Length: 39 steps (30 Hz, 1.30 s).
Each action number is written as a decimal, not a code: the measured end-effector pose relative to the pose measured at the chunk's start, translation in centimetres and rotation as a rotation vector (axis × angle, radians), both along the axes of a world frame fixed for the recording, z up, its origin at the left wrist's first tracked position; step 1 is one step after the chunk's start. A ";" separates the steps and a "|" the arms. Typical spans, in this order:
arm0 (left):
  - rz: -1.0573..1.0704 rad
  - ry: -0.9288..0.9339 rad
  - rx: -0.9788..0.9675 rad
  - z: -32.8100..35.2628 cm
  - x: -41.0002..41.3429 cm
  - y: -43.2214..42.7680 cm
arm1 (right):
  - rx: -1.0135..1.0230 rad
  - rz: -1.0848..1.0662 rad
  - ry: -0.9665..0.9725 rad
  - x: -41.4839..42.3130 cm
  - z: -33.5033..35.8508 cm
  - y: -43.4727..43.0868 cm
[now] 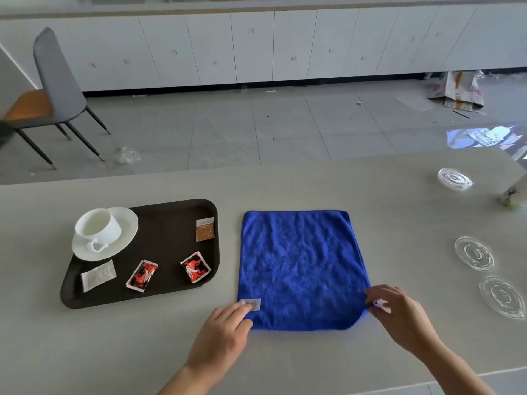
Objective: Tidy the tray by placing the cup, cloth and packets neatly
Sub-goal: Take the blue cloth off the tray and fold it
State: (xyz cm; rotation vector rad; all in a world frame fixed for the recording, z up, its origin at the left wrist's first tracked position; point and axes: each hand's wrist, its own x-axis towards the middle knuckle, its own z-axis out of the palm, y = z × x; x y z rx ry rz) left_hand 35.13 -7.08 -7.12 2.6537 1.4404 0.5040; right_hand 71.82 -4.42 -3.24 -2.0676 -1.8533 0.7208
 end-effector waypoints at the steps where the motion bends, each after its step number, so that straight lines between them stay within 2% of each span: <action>1: 0.014 -0.023 -0.006 0.0 0.0 -0.1 | -0.026 -0.019 0.015 0.3 0.0 -0.2; 12: 0.423 -0.438 -0.443 2.1 -0.2 1.3 | -0.048 -0.090 0.078 1.4 0.3 -1.6; 17: 0.599 -0.768 -0.551 2.2 0.0 4.1 | -0.006 -0.151 0.149 1.2 0.2 -0.3; 21: 0.657 -0.885 -0.538 2.6 0.4 7.0 | 0.022 -0.220 0.211 0.9 0.1 2.7; 26: 0.666 -0.869 -0.443 3.6 0.8 11.5 | 0.030 -0.248 0.237 0.2 0.2 7.3; 39: 0.743 -0.718 -0.366 1.1 2.1 20.0 | 0.023 -0.303 0.183 -0.8 -1.8 16.4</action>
